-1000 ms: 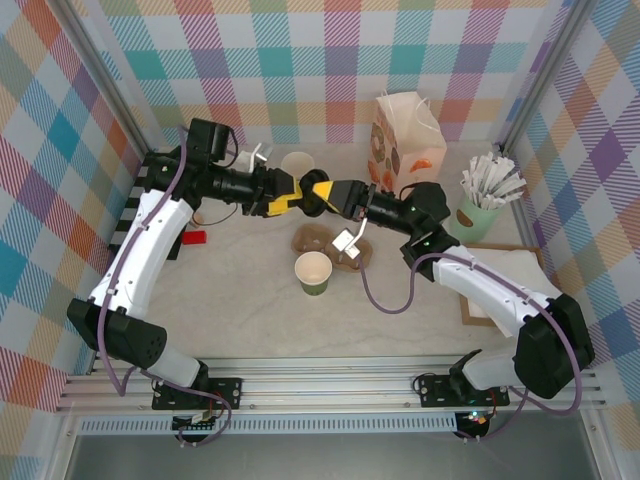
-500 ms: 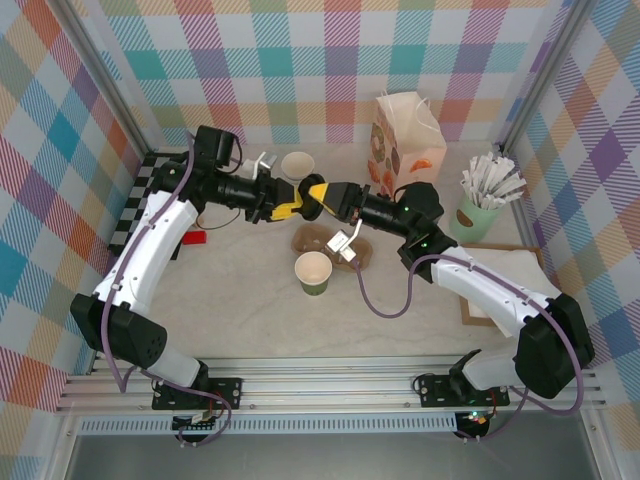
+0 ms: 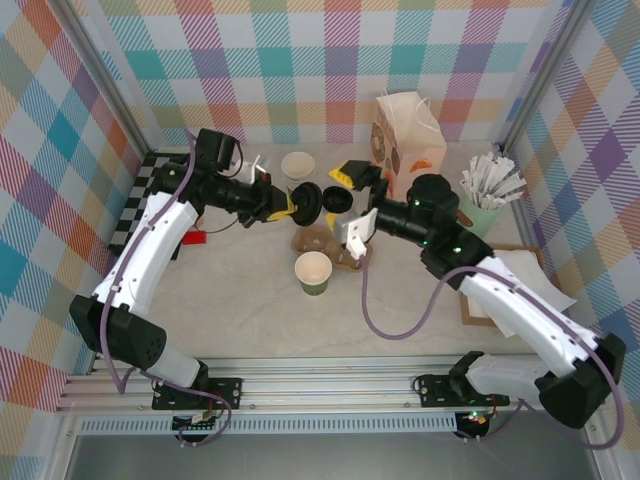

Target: Pack the takeout coffee

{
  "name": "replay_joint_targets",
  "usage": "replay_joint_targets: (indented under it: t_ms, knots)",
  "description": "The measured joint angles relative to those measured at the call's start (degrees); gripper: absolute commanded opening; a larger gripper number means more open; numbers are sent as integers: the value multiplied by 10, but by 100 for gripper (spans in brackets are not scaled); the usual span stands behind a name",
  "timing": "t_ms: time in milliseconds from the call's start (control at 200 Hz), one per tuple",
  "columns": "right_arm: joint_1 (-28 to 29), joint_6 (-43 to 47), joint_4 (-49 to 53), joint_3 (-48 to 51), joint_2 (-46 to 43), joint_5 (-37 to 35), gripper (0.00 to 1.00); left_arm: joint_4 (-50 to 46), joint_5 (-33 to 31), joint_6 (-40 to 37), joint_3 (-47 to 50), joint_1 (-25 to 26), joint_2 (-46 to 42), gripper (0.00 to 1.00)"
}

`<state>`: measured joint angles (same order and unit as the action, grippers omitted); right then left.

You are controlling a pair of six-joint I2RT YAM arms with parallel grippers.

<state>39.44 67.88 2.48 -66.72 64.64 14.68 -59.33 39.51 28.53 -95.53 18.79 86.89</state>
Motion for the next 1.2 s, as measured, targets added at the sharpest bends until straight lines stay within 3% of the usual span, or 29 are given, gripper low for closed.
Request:
replay_joint_targets:
  t_ms: [215,355,480,750,1200]
  knots:
    - [-31,-561,160,24,-56,-107,99,-117,-203,-40,-1,73,8,0]
    - [-62,-830,202,120,-28,-68,100,-142,-265,-37,4,135,31,0]
    - [-69,-987,213,177,2,-7,96,-140,-306,-19,14,168,43,0]
    - [-91,-1120,138,210,68,145,93,-136,-356,2,12,190,85,0]
    - [-91,-1152,52,211,146,190,74,-111,-345,3,2,193,147,0]
